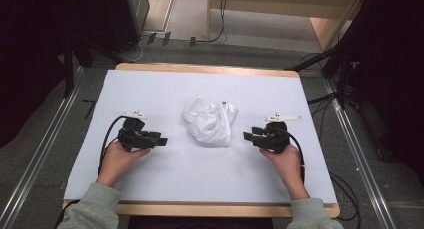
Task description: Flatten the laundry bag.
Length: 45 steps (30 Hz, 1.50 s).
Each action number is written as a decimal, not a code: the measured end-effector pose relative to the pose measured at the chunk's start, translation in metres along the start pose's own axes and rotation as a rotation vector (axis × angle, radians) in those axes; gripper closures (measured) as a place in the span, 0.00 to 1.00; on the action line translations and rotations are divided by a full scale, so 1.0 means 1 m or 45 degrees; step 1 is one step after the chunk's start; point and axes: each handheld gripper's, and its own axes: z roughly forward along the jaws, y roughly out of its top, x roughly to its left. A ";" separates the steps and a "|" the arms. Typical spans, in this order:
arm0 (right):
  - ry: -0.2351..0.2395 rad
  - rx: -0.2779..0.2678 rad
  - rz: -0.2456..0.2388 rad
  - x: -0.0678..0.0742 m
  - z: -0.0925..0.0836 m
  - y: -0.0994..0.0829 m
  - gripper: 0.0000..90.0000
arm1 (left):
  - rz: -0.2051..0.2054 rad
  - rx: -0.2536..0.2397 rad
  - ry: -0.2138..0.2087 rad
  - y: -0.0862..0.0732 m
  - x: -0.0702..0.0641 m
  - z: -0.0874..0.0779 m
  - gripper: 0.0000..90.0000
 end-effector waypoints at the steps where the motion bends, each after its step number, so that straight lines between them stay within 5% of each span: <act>1: 0.000 0.000 0.000 0.000 0.000 0.000 0.60 | 0.009 -0.003 -0.003 0.001 0.000 0.001 0.60; 12: 0.004 0.032 -0.026 0.002 0.003 0.000 0.60 | -0.008 -0.047 -0.050 0.003 -0.002 0.002 0.66; 18: 0.015 0.023 -0.029 0.004 0.004 0.002 0.65 | -0.014 -0.020 -0.020 0.003 -0.001 0.002 0.57; 25: 0.020 0.035 0.021 0.003 0.005 0.005 0.79 | 0.008 -0.032 -0.017 0.002 -0.004 0.001 0.54; 36: 0.001 0.053 0.020 0.005 0.019 0.022 0.95 | 0.002 -0.057 -0.013 -0.002 -0.006 -0.006 0.50; 45: 0.014 0.044 0.006 0.005 0.032 0.039 0.90 | -0.010 -0.058 0.003 -0.009 -0.007 -0.011 0.48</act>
